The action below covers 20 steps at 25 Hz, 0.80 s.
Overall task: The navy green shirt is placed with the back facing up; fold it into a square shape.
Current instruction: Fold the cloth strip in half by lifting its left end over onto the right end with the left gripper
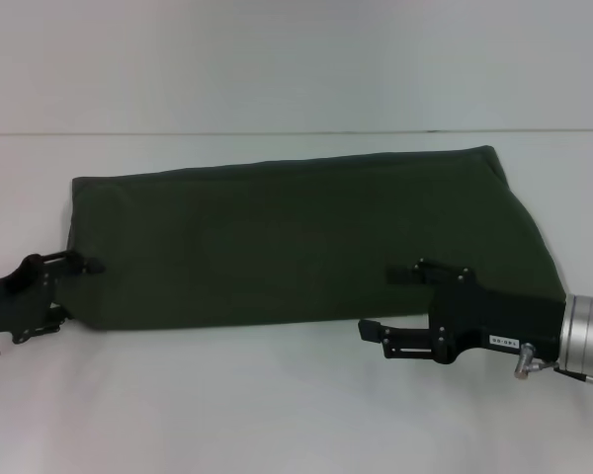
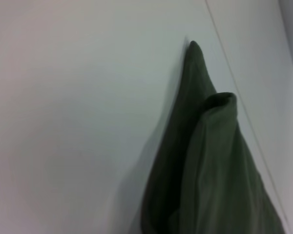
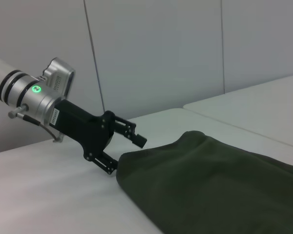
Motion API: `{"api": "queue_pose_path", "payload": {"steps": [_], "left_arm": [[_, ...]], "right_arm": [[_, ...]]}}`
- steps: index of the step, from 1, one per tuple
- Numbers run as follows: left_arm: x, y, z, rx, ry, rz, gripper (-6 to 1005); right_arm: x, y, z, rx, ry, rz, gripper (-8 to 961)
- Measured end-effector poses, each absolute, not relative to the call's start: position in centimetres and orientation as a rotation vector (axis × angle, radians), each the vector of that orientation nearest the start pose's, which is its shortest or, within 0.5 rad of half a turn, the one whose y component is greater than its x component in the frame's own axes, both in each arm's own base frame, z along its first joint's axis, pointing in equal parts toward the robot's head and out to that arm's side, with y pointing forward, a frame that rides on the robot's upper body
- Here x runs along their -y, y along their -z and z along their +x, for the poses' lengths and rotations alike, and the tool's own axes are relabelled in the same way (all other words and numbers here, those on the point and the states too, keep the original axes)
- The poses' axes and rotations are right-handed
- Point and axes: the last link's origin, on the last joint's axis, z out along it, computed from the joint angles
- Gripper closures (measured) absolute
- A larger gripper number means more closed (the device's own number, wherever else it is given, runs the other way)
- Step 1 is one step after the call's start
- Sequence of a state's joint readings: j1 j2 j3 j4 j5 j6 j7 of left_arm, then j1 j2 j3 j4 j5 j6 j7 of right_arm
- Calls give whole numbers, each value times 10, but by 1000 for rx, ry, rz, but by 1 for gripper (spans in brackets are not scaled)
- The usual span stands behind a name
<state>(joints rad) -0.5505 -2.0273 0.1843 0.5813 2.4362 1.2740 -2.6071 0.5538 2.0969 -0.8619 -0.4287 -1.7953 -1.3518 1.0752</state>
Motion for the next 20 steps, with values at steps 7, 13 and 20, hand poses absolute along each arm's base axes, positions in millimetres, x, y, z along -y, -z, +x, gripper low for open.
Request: {"api": "queue_pose_path", "payload": {"steps": [7, 13, 20], "left_arm": [[-342, -42, -362, -2845, -921, 1894, 290], [-344, -42, -363, -2849, -928, 1907, 545], [-344, -40, -365, -2853, -935, 1941, 957]], "right_arm": [[-330, 53, 258, -461, -708, -2691, 26], [-331, 52, 257, -469, -712, -2689, 28], [-332, 53, 255, -466, -712, -2693, 29]]}}
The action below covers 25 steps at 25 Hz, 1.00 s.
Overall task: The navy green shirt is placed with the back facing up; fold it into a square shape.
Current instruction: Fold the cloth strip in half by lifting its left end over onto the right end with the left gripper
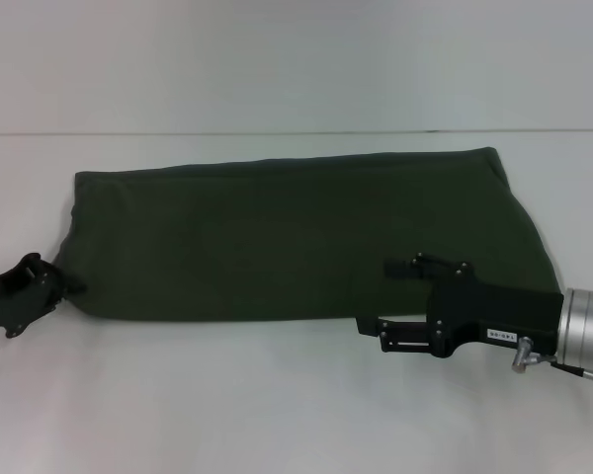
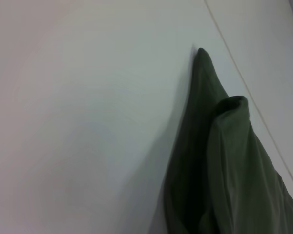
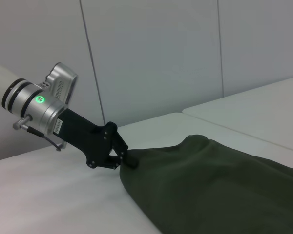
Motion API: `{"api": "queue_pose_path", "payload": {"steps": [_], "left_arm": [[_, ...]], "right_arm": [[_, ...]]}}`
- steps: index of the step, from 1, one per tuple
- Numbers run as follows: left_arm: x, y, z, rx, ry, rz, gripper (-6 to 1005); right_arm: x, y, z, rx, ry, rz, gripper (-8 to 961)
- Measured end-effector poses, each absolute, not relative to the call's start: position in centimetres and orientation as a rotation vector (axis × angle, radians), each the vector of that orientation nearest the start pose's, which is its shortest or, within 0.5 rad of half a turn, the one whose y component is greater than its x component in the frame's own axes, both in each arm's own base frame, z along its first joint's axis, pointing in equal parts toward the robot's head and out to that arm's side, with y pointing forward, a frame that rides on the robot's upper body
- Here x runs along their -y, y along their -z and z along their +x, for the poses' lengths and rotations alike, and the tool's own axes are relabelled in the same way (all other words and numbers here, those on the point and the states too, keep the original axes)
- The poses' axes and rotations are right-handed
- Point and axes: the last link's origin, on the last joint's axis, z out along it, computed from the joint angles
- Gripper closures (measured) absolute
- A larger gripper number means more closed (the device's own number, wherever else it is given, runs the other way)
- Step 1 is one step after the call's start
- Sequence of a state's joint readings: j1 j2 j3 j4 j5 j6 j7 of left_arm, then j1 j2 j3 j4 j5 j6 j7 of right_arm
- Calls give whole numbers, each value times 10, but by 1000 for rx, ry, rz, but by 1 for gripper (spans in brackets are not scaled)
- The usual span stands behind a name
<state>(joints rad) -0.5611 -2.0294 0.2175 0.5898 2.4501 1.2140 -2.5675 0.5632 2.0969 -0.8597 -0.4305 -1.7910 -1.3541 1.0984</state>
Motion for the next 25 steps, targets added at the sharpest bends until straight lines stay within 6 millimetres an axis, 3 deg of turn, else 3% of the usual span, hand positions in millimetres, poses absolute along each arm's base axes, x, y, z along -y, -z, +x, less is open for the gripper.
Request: {"api": "queue_pose_path", "payload": {"steps": [8, 21, 25], "left_arm": [[-344, -42, -366, -2836, -993, 1960, 982], [-324, -109, -409, -3024, -1272, 1916, 981], [-318, -119, -417, -3078, -1309, 1893, 981]], "right_arm": [[-334, 54, 254, -461, -713, -2695, 30], [-334, 53, 254, -487, -727, -2684, 33], [-334, 53, 254, -488, -726, -2682, 33]]}}
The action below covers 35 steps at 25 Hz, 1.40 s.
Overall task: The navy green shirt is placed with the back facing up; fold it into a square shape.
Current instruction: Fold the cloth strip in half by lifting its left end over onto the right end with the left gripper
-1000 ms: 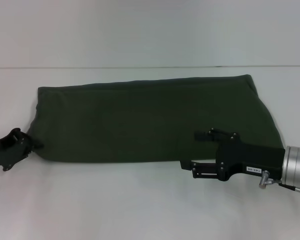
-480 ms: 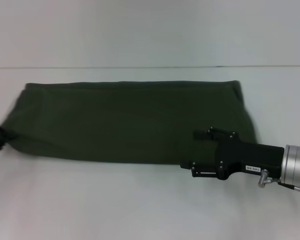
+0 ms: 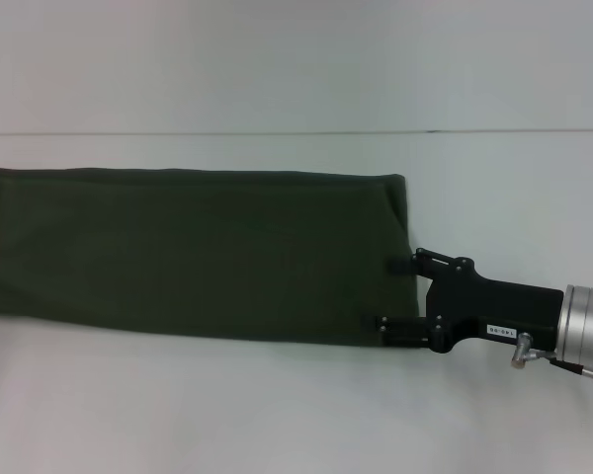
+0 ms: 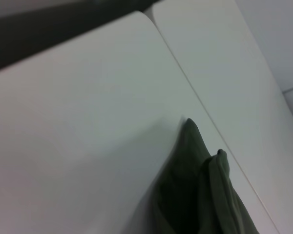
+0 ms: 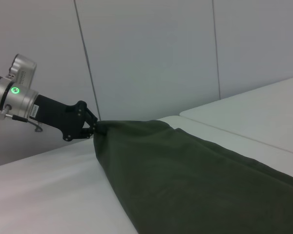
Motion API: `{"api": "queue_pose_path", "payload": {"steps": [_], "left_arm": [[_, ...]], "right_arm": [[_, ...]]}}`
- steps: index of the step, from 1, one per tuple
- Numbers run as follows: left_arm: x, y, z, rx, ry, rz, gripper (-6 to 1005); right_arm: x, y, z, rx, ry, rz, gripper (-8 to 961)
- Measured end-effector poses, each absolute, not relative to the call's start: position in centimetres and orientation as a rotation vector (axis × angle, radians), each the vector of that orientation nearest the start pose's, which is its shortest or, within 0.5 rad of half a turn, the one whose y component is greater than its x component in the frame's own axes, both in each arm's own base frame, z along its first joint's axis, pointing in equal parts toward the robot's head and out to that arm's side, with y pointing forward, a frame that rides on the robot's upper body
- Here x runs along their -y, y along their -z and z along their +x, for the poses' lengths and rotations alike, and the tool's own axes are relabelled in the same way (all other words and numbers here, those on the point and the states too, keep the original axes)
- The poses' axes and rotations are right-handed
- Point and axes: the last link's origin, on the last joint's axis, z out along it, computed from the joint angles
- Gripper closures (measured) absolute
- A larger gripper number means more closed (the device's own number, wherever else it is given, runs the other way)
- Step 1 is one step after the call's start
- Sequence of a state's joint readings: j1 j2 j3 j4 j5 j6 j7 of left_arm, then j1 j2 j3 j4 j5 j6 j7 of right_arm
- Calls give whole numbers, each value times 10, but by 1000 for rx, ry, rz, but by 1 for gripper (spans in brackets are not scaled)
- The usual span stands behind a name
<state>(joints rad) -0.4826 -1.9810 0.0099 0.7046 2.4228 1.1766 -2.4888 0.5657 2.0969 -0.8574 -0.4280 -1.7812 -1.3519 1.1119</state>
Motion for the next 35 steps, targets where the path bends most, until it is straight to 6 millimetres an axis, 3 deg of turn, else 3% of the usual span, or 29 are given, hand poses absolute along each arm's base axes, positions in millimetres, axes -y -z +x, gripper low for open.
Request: {"api": "queue_pose_path", "payload": {"steps": [5, 9, 12, 16, 21, 27, 31, 35], "left_arm": [[-318, -118, -418, 1955, 834, -1200, 981], [-327, -114, -406, 1962, 877, -1242, 982], [-338, -105, -386, 1962, 984, -1318, 982], [-361, -87, -346, 1955, 1129, -1483, 982], [-398, -39, -263, 1911, 1209, -1800, 982], [-416, 19, -179, 1825, 1221, -2105, 981], [-408, 77, -152, 1842, 1116, -2239, 982], [-390, 115, -151, 1852, 1012, -2294, 982]], "right_arm": [[-334, 53, 256, -495, -718, -2675, 34], [-335, 51, 262, -532, -709, -2641, 35], [-335, 48, 271, -585, -695, -2601, 36], [-329, 44, 284, -643, -682, -2548, 36], [-318, 39, 301, -716, -688, -2483, 37], [-299, 31, 325, -814, -704, -2389, 38], [-284, 27, 337, -867, -716, -2344, 39], [-277, 24, 343, -891, -728, -2315, 40]]}}
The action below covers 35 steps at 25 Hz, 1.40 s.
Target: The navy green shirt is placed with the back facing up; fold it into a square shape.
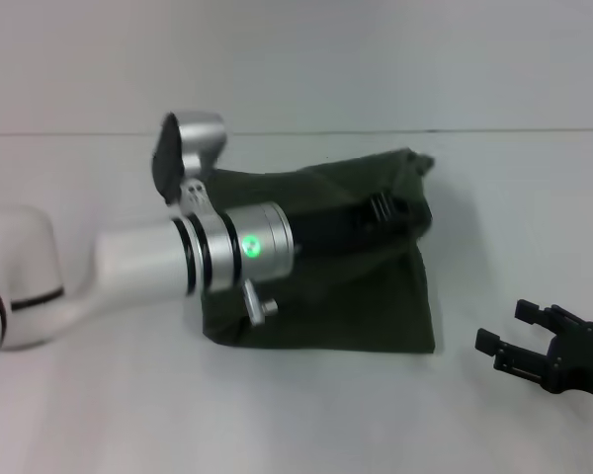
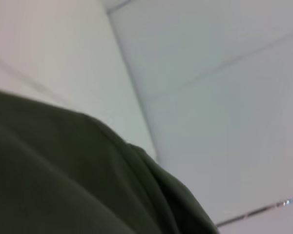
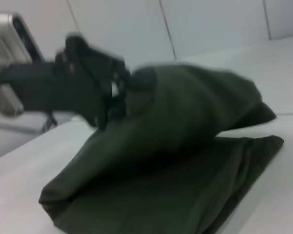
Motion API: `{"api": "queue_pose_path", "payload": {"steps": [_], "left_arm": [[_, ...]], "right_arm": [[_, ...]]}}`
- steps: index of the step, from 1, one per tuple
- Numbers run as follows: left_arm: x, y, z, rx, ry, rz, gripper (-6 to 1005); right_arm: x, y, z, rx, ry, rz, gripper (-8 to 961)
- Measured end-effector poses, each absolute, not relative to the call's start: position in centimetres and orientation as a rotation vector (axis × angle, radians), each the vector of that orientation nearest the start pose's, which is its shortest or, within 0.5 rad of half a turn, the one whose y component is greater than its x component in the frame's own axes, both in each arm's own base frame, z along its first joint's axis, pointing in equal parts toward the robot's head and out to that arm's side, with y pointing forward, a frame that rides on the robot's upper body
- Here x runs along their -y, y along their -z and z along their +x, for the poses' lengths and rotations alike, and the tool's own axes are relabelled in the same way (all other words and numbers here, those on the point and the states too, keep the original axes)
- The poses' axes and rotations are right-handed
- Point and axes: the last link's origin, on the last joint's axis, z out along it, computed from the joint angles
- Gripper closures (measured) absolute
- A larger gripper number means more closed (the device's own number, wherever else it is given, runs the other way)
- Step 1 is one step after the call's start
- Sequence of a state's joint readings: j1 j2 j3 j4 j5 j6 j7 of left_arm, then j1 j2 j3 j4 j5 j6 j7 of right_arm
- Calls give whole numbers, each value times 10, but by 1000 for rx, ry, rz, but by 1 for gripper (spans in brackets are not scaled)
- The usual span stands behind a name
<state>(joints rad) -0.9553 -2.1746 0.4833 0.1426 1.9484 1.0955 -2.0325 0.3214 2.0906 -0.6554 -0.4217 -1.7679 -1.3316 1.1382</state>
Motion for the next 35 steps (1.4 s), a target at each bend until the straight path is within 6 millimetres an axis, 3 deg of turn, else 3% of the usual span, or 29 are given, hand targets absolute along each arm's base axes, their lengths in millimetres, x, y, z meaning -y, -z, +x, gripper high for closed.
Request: {"api": "queue_pose_path", "payload": {"steps": [4, 10, 15, 20, 25, 26, 27, 31, 32, 35], "left_arm": [[-375, 127, -162, 1890, 985, -2289, 981], [-367, 130, -169, 1881, 978, -2306, 979], [-357, 125, -174, 1810, 1084, -2330, 970], [-353, 110, -186, 1784, 1156, -2326, 732], [-344, 71, -199, 1519, 1263, -2447, 515], [-337, 56, -207, 1386, 1280, -2495, 472], [-337, 56, -207, 1386, 1280, -2495, 421], [-315, 28, -230, 1105, 1214, -2606, 215], [-315, 28, -230, 1105, 1214, -2606, 192], [-293, 15, -250, 854, 1088, -2679, 123]], "right_arm": [[-277, 22, 345, -889, -727, -2311, 41], [-284, 22, 340, -867, -725, -2323, 42], [-287, 22, 337, -857, -728, -2328, 43], [-288, 21, 337, -876, -734, -2322, 44], [-294, 10, 334, -1007, -801, -2298, 45], [-299, 6, 332, -1050, -823, -2294, 45], [-304, 2, 328, -1098, -846, -2291, 45], [-332, -15, 312, -1387, -851, -2286, 46], [-341, -19, 308, -1480, -828, -2275, 46], [-365, -28, 294, -1693, -735, -2234, 46]]}}
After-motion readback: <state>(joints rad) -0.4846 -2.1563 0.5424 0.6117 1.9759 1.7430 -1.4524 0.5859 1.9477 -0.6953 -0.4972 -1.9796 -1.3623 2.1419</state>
